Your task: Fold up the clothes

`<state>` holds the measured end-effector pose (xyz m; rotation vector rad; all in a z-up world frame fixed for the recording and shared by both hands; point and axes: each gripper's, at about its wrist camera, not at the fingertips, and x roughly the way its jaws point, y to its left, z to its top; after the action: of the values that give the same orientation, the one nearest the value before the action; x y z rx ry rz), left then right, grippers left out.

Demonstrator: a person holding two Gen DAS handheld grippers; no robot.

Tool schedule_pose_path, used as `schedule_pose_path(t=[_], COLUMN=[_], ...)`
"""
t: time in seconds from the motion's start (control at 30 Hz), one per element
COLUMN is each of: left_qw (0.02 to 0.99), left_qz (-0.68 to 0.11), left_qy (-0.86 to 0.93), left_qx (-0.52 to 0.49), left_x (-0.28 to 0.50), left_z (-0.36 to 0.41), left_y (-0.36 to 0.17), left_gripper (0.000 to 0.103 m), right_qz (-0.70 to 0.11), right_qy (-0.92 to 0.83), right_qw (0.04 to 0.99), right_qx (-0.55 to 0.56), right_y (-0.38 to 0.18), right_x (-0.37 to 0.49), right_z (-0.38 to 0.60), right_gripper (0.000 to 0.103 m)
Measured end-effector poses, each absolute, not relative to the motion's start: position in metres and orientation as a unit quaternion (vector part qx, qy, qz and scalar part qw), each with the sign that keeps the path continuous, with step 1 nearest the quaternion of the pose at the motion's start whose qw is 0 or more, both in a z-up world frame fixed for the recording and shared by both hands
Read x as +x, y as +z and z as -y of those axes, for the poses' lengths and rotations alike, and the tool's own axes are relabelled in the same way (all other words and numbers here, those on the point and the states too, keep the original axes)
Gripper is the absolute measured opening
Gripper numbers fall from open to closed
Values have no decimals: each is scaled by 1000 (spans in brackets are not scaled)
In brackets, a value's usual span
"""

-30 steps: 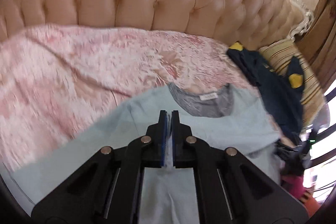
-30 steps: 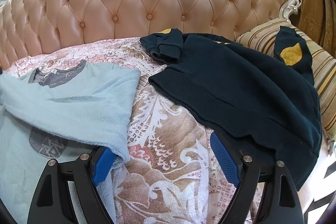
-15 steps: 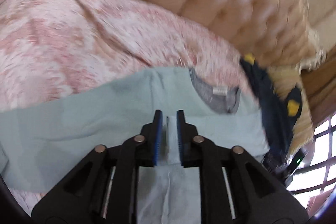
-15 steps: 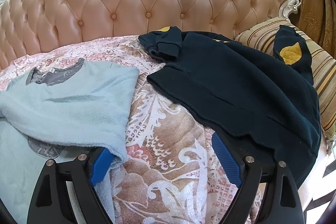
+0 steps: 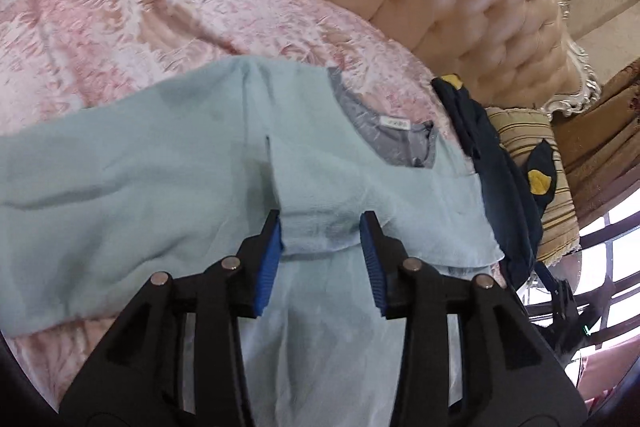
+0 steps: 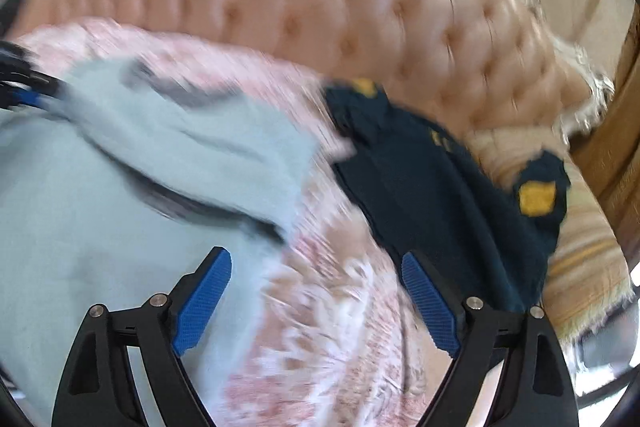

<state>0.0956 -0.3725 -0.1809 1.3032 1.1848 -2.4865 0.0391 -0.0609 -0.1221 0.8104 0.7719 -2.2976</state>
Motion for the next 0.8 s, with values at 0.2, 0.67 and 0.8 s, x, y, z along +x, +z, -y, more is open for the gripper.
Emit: schedule_pose_path(t=[0.2,0.67,0.8], left_qw=[21,8,31], left_qz=[-393,-334,-328], left_qy=[-799,-741,-734], left_qx=[455,583,593], left_x=[91,95,91], left_z=[375,388,388], left_y=[-167,-174,-182], left_gripper=[15,14,14], right_qz=[-300,-347,-338], right_qy=[-850,-846,-837], right_qw=[357,326,310], right_qx=[244,242,298], right_y=[-104,-135,-154], right_x=[68,44,21], right_z=[111,132,139], right_gripper=[65,67,67])
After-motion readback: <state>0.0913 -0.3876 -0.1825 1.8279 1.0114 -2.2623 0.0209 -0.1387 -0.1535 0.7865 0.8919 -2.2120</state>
